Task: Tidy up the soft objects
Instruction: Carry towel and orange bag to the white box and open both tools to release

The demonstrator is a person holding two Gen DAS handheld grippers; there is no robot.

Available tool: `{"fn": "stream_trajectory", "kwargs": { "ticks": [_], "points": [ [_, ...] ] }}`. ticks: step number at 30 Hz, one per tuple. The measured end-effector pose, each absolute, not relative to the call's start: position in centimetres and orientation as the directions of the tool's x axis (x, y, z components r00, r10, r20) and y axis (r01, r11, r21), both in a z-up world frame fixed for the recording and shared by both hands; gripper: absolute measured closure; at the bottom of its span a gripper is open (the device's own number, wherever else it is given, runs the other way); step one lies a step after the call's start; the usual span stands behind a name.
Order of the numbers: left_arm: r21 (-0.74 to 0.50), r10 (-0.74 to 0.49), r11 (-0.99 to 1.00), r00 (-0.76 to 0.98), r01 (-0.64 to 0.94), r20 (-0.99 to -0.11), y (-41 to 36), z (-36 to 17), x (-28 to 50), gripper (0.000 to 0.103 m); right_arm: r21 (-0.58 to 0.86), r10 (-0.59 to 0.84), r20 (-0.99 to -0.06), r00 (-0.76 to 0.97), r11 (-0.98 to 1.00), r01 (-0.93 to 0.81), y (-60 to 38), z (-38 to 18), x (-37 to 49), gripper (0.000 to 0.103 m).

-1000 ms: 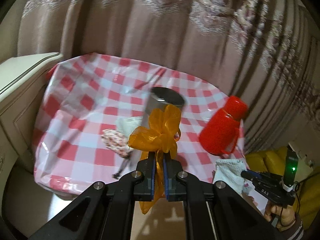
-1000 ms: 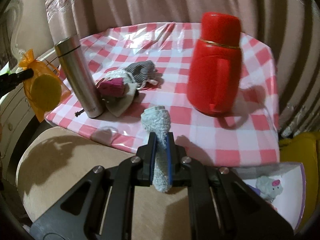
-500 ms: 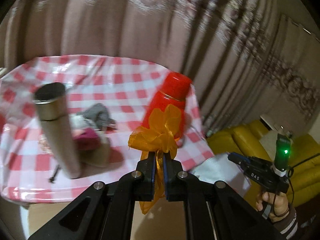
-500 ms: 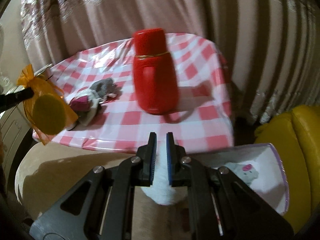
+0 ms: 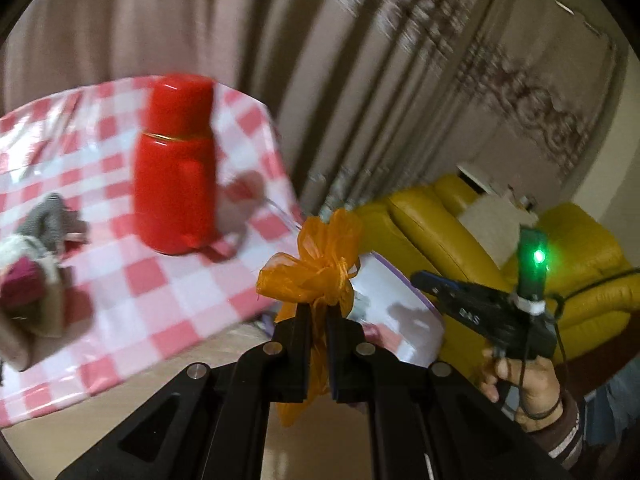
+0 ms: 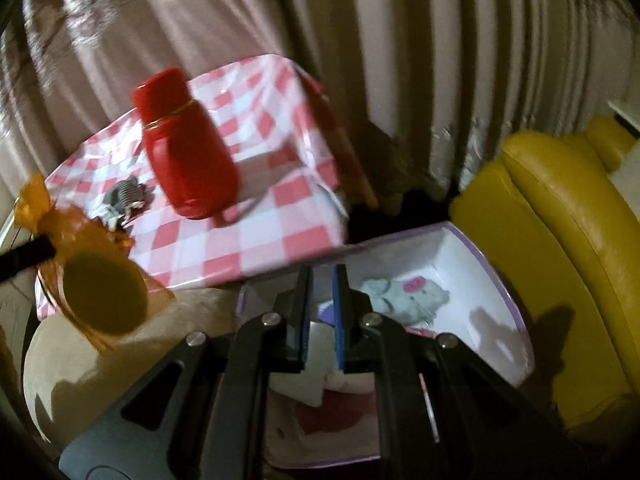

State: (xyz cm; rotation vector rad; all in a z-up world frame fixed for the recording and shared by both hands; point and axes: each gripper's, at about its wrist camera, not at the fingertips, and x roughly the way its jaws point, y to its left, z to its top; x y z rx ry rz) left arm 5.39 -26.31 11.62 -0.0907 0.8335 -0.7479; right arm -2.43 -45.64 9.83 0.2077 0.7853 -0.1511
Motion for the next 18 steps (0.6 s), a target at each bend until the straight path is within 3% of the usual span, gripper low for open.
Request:
{"fn": "stream_trajectory", "kwargs": {
  "ticks": [5,8,9,10,12,18],
  "points": [
    [-0.373,-0.663,0.693,0.344,0.617,-0.664,-30.6,10.2,4.6,0.096,0.121,-0.091,-0.722,0.686,0.959,0.255,-47.3,9.4,-3.2,0.086],
    [-0.407,-0.684,0.654,0.269,0.637,-0.678,-32.5,9.2,4.5,0.088,0.132,-0.1,-0.719,0.688,0.952,0.277,-48.0,9.4,-3.5,0.047],
    [-0.4,-0.673,0.656,0.255,0.64,-0.695,-33.0,8.7,4.5,0.076,0.136,-0.103,-0.713,0.693,0.95,0.281,-48.1,9.4,-3.7,0.033],
    [-0.385,-0.655,0.668,0.259,0.637,-0.709,-33.2,8.4,4.5,0.061,0.138,-0.104,-0.708,0.699,0.95,0.281,-48.2,9.5,-3.7,0.032],
    [-0.388,-0.651,0.68,0.268,0.622,-0.71,-32.8,7.9,4.7,0.052,0.13,-0.107,-0.705,0.701,0.952,0.276,-48.0,9.6,-3.9,0.032],
    [-0.372,-0.622,0.72,0.306,0.586,-0.721,-30.6,7.4,5.3,0.052,0.138,-0.08,-0.718,0.691,0.957,0.254,-47.3,9.0,-3.3,0.032]
  ]
}}
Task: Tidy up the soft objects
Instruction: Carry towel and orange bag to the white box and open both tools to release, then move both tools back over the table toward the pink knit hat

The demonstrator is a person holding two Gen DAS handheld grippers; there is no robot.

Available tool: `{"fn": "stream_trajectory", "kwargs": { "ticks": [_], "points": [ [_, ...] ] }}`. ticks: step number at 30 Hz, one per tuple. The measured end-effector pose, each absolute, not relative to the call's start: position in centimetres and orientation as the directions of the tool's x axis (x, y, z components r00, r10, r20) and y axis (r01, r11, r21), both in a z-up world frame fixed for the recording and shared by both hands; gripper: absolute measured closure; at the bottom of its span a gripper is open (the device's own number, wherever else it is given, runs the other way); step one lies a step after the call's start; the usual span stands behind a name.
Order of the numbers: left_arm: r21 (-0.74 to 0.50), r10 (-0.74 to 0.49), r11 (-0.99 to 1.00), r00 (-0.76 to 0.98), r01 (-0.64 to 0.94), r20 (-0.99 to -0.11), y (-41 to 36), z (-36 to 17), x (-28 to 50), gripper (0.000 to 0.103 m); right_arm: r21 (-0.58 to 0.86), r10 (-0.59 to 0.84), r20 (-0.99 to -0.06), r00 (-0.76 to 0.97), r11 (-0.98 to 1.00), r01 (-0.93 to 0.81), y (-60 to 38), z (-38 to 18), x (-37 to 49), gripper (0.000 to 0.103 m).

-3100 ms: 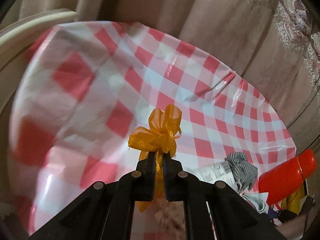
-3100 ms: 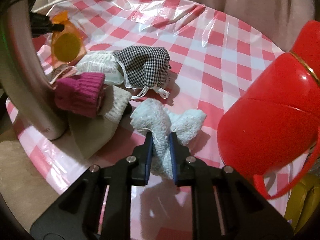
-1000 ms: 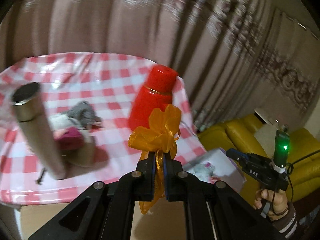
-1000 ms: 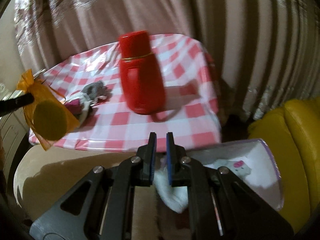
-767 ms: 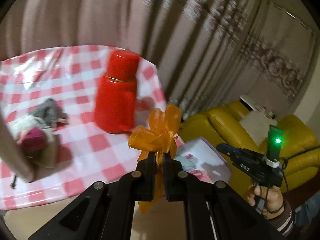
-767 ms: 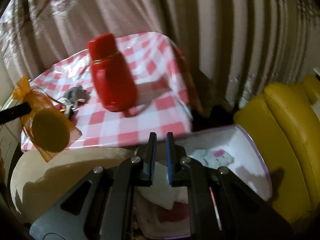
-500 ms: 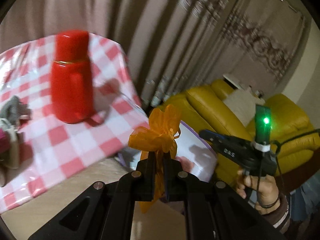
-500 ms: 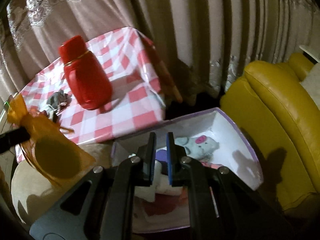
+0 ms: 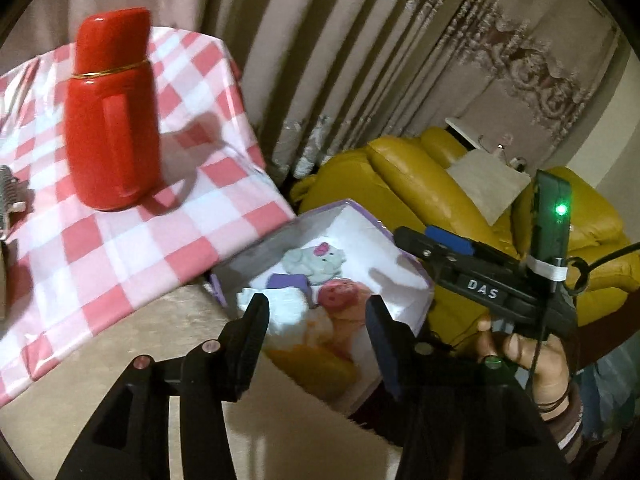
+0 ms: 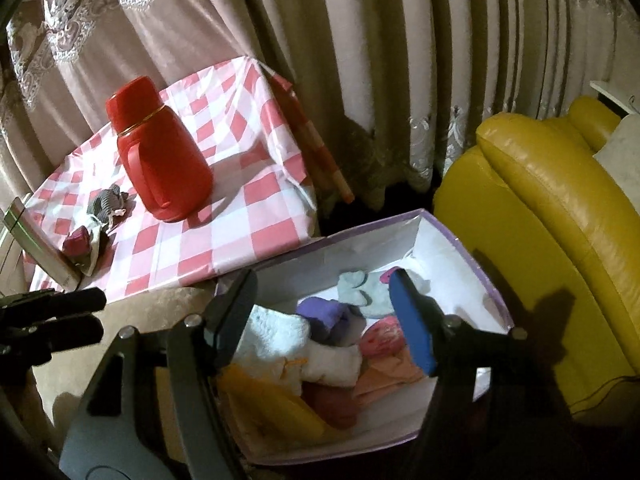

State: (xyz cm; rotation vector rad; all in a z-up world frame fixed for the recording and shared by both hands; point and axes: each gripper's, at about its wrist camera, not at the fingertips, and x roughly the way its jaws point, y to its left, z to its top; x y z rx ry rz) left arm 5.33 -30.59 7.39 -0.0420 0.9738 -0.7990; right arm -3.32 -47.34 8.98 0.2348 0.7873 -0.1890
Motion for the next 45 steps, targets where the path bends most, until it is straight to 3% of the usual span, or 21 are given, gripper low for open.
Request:
{"fn": "stream_trajectory", "kwargs": {
  "ticks": [14,23,33,45],
  "points": [
    [-0.332,-0.507,0.846,0.436,0.418,-0.743,-20.5,5.6,4.4,0.052,0.089,-0.019,-0.743,0.67,0.988,0.127,-41.6,8.5,-1.4,0.032],
    [-0.369,-0.406,0.912,0.535,0.18,-0.741,-8.7,4.2,3.1,0.052,0.086,0.086,-0.749,0.657,0.996,-0.033,-35.4,8.2,0.5,0.032],
    [-0.402,-0.291,0.914,0.611,-0.049,-0.736,2.0,2.7,2.3,0.052,-0.007,0.163,-0.75,0.641,0.967,-0.254,-26.3,7.9,4.3,0.032],
    [-0.392,-0.192,0.896,0.614,-0.208,-0.765,8.4,1.1,4.3,0.052,-0.171,0.261,-0.714,0.65,0.835,-0.523,-16.3,7.5,8.9,0.032]
  ]
}}
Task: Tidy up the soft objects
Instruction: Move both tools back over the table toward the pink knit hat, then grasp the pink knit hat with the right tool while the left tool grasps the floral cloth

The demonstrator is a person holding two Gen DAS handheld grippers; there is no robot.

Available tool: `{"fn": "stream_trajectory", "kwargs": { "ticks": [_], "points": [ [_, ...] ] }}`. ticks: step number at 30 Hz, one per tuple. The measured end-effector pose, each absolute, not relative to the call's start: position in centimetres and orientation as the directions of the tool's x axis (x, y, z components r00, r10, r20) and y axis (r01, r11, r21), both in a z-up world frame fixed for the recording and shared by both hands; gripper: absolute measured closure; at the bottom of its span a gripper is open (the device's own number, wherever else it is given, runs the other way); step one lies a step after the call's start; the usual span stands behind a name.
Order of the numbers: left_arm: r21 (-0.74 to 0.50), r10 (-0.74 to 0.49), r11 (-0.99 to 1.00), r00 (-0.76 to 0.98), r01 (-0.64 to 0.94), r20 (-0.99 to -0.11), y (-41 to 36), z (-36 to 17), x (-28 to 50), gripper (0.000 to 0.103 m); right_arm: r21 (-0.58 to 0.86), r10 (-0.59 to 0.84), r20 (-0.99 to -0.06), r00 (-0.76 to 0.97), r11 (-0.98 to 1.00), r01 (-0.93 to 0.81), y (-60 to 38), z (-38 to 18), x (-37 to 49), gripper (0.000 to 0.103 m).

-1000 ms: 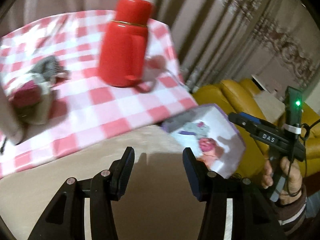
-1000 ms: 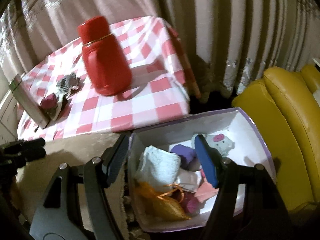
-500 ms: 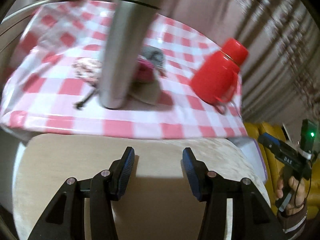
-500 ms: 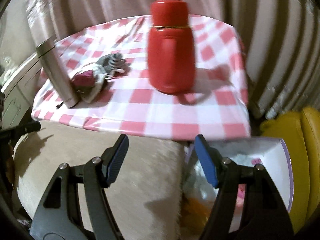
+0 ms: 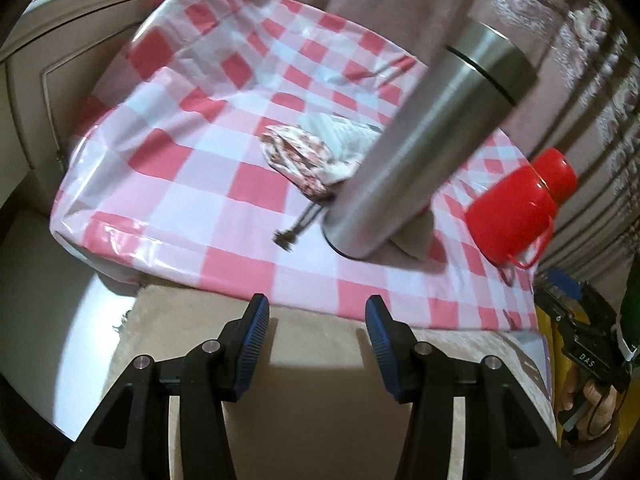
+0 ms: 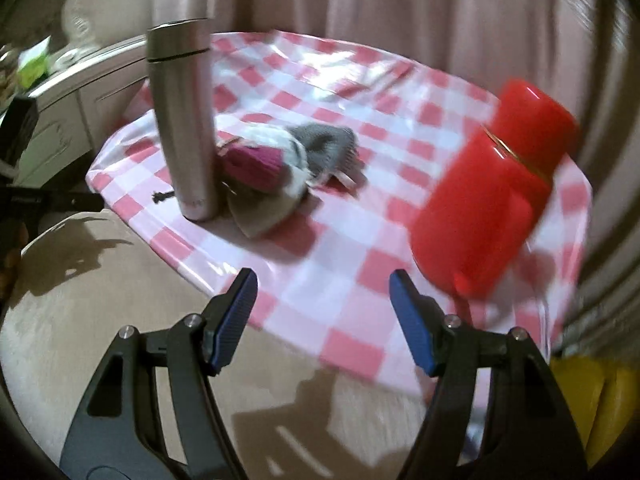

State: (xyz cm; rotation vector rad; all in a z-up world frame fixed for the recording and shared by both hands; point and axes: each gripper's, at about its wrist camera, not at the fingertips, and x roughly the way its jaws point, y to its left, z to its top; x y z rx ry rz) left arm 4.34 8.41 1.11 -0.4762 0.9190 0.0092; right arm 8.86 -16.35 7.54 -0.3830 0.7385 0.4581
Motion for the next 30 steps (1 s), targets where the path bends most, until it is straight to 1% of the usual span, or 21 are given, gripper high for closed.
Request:
{"fn": "stream_trajectory", "kwargs": {
  "ticks": [9,12,16,20,23,26,30],
  "points": [
    [-0.418,-0.188,0.867,0.599,-0.27,-0.778,11.3,0.1,6.4,0.052,-0.31,0.333,-0.701,0.63,0.653,-0.691,-10.5,4.9,12.1,0.032],
    [-0.42,-0.18,0.859,0.594,-0.293,-0.784,12.1,-0.2,7.0,0.052,-0.332,0.368,-0.694,0.619,0.6,-0.728,-9.4,4.0,13.1,0.032],
    [-0.423,-0.177,0.851,0.587,-0.313,-0.79,12.7,-0.6,7.7,0.052,-0.315,0.407,-0.696,0.592,0.568,-0.76,-8.2,3.3,15.1,0.032],
    [-0.424,-0.173,0.845,0.586,-0.324,-0.792,13.1,-0.8,8.2,0.052,-0.342,0.419,-0.698,0.58,0.516,-0.785,-6.8,2.5,16.5,0.032],
    [-0.43,-0.175,0.837,0.578,-0.338,-0.797,13.6,-1.2,8.6,0.052,-0.393,0.422,-0.699,0.578,0.448,-0.803,-5.7,1.9,17.0,0.032],
    [-0.444,-0.183,0.825,0.577,-0.35,-0.796,14.2,-1.5,9.2,0.052,-0.477,0.409,-0.692,0.595,0.36,-0.802,-4.7,0.9,17.3,0.032],
    [-0.478,-0.207,0.803,0.583,-0.358,-0.785,15.1,-1.9,10.7,0.052,-0.511,0.425,-0.683,0.595,0.304,-0.804,-4.3,0.4,17.9,0.032]
  ]
}}
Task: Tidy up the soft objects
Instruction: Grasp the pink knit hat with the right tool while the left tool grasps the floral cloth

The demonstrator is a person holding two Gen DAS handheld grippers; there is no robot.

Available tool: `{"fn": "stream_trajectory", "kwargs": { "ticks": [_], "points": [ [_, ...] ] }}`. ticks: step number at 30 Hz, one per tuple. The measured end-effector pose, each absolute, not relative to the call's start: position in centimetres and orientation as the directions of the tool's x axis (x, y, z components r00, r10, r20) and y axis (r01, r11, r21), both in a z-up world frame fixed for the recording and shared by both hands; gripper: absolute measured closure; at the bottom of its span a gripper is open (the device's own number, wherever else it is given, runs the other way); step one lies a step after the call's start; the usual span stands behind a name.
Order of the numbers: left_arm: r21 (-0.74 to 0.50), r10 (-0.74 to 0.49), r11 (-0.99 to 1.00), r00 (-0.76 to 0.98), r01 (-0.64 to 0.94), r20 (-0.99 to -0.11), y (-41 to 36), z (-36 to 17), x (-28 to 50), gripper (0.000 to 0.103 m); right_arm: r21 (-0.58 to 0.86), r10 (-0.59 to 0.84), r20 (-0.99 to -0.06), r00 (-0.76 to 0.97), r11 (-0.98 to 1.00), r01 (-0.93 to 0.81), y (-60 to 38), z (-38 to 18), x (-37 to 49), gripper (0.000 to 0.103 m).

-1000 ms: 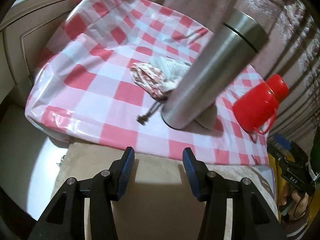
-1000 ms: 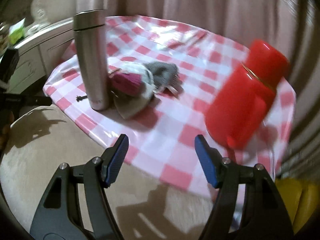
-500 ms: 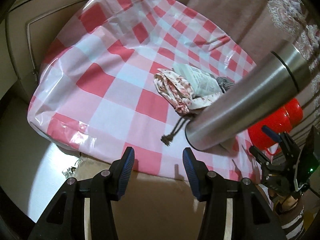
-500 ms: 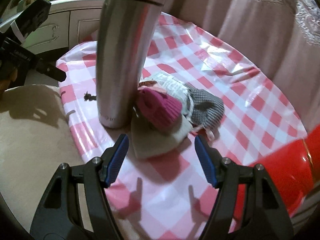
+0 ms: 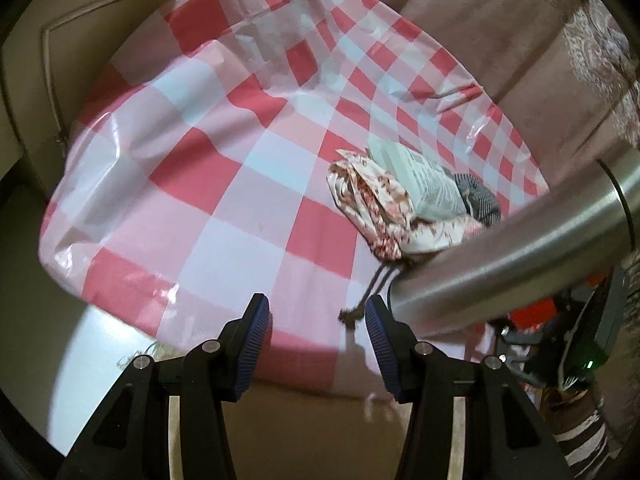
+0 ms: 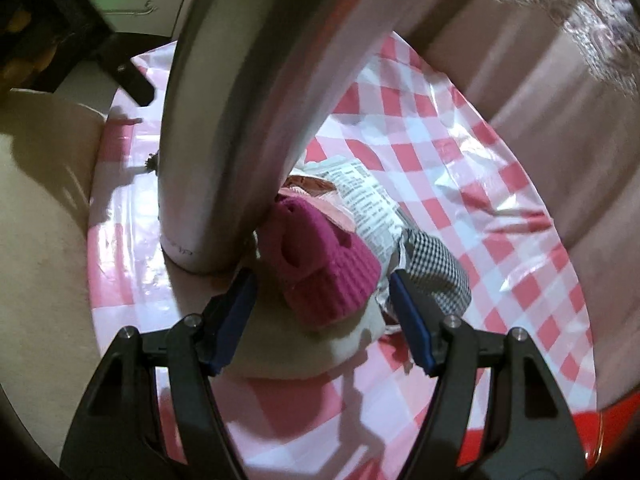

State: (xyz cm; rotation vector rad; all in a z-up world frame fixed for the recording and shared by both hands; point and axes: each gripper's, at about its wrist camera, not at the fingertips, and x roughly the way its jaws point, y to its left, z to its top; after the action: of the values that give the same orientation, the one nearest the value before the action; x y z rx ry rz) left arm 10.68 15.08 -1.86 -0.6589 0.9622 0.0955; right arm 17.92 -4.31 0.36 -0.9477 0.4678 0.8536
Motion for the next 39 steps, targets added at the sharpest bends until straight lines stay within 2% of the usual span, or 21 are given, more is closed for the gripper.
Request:
{"fn": "stream_trajectory", "kwargs": {
  "ticks": [2,6,15,26,29,31,33,34,37,39],
  "points": [
    [-0.504,-0.222,0.782,0.591,-0.367,-0.775,15.6,-2.2,11.7,0.052,-0.529,0.427,-0.679,0.597,0.279,-0.802,-4.1,0.0,18.0,0.032],
    [-0.546,-0.252,0.747,0.598,-0.38,-0.761,16.2,-2.8,13.8,0.052,-0.523,0.44,-0.685,0.581,0.258,-0.812,-3.6,-0.5,18.5,0.049],
    [-0.56,-0.306,0.757,0.575,-0.336,-0.759,15.3,-3.2,19.5,0.051,-0.475,0.476,-0.67,0.57,0.315,-0.822,-3.7,-0.4,19.1,0.067],
    [-0.502,-0.306,0.821,0.531,-0.273,-0.79,13.7,-4.1,24.0,0.049,-0.353,0.449,-0.677,0.583,0.497,-0.793,-5.5,0.7,19.2,0.069],
    [-0.445,-0.276,0.866,0.525,-0.227,-0.805,12.8,-4.0,24.8,0.05,-0.324,0.438,-0.677,0.591,0.543,-0.775,-6.0,0.9,19.4,0.069],
    [-0.415,-0.256,0.885,0.522,-0.213,-0.814,12.4,-4.0,25.3,0.068,-0.279,0.439,-0.68,0.587,0.586,-0.761,-6.6,1.2,19.9,0.069],
    [-0.384,-0.232,0.9,0.521,-0.205,-0.822,12.3,-4.2,25.5,0.08,-0.245,0.437,-0.682,0.587,0.62,-0.746,-7.0,1.4,20.3,0.069],
    [-0.39,-0.24,0.898,0.518,-0.202,-0.821,12.3,-4.4,25.6,0.09,-0.23,0.432,-0.683,0.589,0.639,-0.734,-7.3,1.6,20.5,0.069],
    [-0.4,-0.239,0.892,0.532,-0.21,-0.813,12.7,-4.7,25.5,0.097,-0.213,0.415,-0.682,0.602,0.675,-0.706,-8.0,2.0,20.6,0.069],
    [-0.412,-0.238,0.883,0.543,-0.225,-0.805,13.1,-4.8,25.2,0.097,-0.197,0.406,-0.676,0.615,0.704,-0.682,-8.6,2.4,20.5,0.069]
  ]
}}
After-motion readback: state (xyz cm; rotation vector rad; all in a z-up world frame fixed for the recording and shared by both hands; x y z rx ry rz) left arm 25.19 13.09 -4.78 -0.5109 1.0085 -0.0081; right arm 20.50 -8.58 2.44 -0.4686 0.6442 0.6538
